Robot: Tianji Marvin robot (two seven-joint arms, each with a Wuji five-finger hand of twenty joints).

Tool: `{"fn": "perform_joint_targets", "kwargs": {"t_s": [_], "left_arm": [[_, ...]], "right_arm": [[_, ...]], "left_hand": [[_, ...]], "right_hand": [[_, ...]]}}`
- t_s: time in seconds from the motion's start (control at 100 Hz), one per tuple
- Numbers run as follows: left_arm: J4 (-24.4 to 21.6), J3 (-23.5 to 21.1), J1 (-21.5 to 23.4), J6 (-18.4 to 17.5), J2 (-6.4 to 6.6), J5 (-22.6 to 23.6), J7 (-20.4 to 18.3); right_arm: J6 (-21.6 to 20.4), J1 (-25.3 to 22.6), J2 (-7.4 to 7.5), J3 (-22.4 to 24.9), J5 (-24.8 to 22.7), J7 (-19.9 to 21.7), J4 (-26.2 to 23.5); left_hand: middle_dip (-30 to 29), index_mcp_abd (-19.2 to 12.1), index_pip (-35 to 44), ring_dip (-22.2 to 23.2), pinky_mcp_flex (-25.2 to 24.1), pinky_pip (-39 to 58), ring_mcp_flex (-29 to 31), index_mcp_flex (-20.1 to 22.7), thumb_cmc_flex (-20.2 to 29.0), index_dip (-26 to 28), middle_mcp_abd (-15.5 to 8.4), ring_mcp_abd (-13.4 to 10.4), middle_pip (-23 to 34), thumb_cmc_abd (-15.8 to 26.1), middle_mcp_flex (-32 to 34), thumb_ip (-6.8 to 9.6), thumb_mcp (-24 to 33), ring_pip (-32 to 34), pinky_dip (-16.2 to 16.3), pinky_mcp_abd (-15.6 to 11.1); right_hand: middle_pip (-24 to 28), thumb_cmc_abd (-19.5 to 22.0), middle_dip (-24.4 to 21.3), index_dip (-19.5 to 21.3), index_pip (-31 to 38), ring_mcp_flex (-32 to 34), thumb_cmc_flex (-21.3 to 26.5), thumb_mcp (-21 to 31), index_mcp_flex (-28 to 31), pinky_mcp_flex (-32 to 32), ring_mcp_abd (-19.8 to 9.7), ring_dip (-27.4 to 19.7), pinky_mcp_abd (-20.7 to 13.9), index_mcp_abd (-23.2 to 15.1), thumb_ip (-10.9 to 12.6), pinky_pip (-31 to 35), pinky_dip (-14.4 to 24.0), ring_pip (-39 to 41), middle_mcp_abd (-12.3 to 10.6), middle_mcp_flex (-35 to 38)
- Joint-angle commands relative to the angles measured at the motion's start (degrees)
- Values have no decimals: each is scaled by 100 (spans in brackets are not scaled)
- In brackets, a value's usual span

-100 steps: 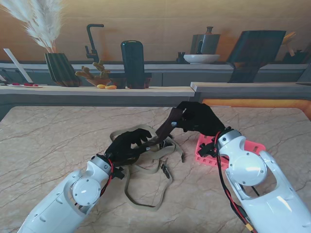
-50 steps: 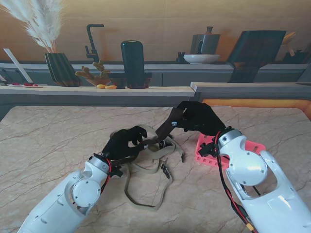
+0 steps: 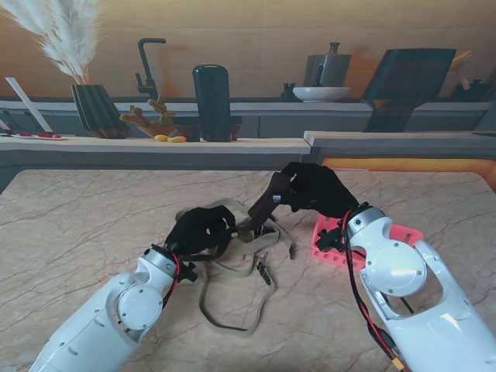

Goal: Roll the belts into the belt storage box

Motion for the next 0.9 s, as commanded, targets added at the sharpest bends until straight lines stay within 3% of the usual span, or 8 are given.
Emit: {"fn": "perform_joint_targets", "kwargs": {"t_s": [0.0, 0.21, 0.36, 0.49, 0.69, 0.77, 0.83, 0.89], "left_arm": [[58, 29, -14, 7, -51, -4, 53], [113, 119, -74, -27, -64, -5, 78], [181, 204, -142, -54, -68, 71, 138], [230, 267, -194, -16, -81, 119, 211], [298, 329, -246, 95, -124, 248, 502], [309, 349, -255, 137, -146, 234, 573], [324, 369, -267, 172, -166, 230, 645], [337, 388, -274, 185, -187, 217, 711]], "right_arm": [[31, -43, -10, -38, 40, 46, -57], [18, -30, -5, -92, 128, 101, -44], [157, -20, -2, -113, 336, 202, -64], [356, -23, -9, -135, 592, 285, -76], [696, 17, -43, -227, 927, 314, -14], [844, 48, -68, -274, 1097, 305, 32], [946, 71, -93, -314, 1215, 269, 70], [1025, 91, -119, -352, 1313, 219, 112]], "left_hand": [[118, -264, 10, -45, -158, 61, -164, 69, 217, -102, -53, 13, -232, 152, -83, 68, -31, -107, -81, -107], [-58, -345, -379, -71, -337, -109, -494, 80, 259, -343, -81, -79, -1205, 194, -405, 82, -23, -499, -64, -105], [-69, -453, -392, -79, -377, -151, -556, 120, 286, -338, -140, -134, -1324, 224, -414, 82, -43, -569, -62, -119], [-18, -337, -400, -65, -430, -182, -631, -35, 221, -278, -96, -151, -1312, 187, -539, 86, -96, -601, -49, -138], [-479, -10, -949, -19, -579, -267, -972, -649, 32, -160, -25, -193, -1204, 151, -1204, 111, -153, -767, 26, -168], [-729, 220, -1483, -49, -710, -354, -1266, -932, -405, -44, 8, -173, -1324, 325, -1596, 134, 260, -1007, 54, -173], [-804, 422, -1927, -84, -797, -414, -1485, -1250, -825, -85, 32, -175, -1462, 562, -1923, 397, 677, -1177, 70, -179], [-905, 574, -2301, -154, -930, -498, -1791, -1709, -945, -225, 75, -175, -1666, 583, -2345, 432, 709, -1388, 56, -190]], "right_hand": [[138, 392, 75, 188, 852, 139, 563, 568, 613, 37, -27, 43, -187, -666, 190, 191, -80, 148, 49, 226], [142, 395, 75, 186, 842, 134, 562, 568, 611, 36, -25, 41, -188, -655, 199, 196, -80, 150, 46, 225], [156, 429, 86, 201, 843, 134, 580, 566, 589, 49, 3, 47, -182, -584, 207, 206, -79, 167, 86, 217], [175, 474, 101, 209, 836, 124, 621, 547, 580, 55, 30, 54, -183, -520, 211, 214, -78, 182, 124, 197], [227, 496, 133, 222, 820, 116, 666, 521, 574, 85, 89, 81, -171, -433, 231, 248, -66, 244, 192, 169], [246, 501, 141, 230, 814, 105, 683, 510, 574, 85, 121, 90, -170, -388, 237, 261, -61, 268, 221, 157], [267, 498, 147, 232, 806, 106, 700, 504, 585, 96, 145, 99, -175, -359, 247, 282, -52, 298, 250, 150], [283, 505, 148, 234, 798, 108, 709, 501, 582, 110, 157, 102, -172, -328, 255, 302, -45, 318, 266, 147]]}}
